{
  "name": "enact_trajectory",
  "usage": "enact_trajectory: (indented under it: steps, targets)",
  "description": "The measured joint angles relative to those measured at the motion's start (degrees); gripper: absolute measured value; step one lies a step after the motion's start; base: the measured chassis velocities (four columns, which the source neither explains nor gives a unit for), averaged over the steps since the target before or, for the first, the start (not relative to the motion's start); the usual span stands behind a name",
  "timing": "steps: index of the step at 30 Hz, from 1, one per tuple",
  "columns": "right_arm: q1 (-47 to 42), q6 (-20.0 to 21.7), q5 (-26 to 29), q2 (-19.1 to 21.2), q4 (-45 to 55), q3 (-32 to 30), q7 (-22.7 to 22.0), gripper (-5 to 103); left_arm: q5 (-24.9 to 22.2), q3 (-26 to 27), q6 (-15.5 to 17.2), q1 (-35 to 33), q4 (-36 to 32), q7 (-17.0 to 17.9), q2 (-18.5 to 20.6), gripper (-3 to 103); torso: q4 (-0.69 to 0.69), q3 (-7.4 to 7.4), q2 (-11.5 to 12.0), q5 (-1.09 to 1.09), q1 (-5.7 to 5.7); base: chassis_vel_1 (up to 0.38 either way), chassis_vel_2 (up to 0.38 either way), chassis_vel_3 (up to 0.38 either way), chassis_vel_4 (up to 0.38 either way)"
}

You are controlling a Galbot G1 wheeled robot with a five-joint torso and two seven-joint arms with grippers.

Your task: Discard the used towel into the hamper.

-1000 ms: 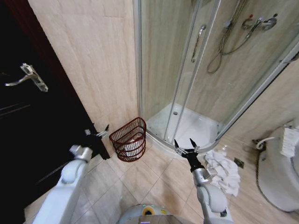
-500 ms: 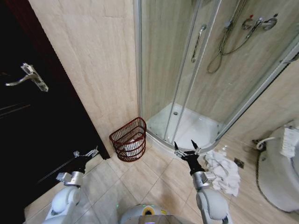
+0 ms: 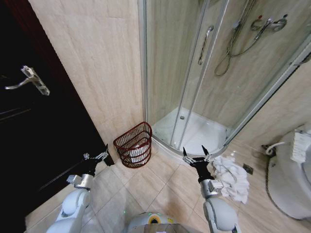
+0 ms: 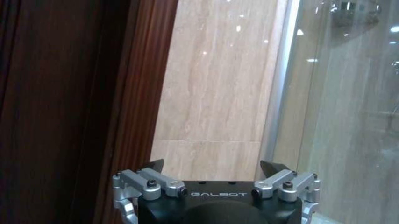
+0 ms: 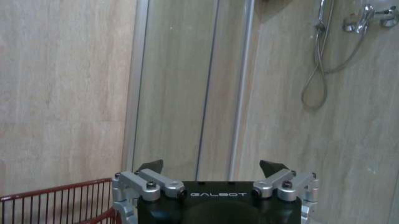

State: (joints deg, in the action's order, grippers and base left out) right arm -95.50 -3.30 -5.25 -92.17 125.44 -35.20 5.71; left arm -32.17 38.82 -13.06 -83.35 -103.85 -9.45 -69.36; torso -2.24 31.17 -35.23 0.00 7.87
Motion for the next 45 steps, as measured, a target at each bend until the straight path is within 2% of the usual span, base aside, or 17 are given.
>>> enact_trajectory:
  steps: [3,21,45]
  targets:
    - [-0.35,-1.10,0.04,0.00,-0.67,0.00,0.07,100,0.37,-0.22,0.11,0.27,-0.25,0.02,-0.12,100,0.00,0.00,0.00,0.00,0.00,0.000,0.000,0.000,0.000]
    - [-0.85,-0.92,0.86,0.02,-1.36,-0.44,0.57,100,1.00,-1.24,0.06,0.32,0.14,0.11,0.10,100,0.00,0.00,0.00,0.00,0.00,-0.027,-0.025,0.030,0.027]
    - [-1.16,-0.90,2.25,0.04,-0.94,-1.22,1.17,100,2.41,-2.42,-0.06,-0.40,-0.77,0.21,-1.13,100,0.00,0.01,-0.01,0.02,0.00,-0.197,-0.199,0.197,0.194]
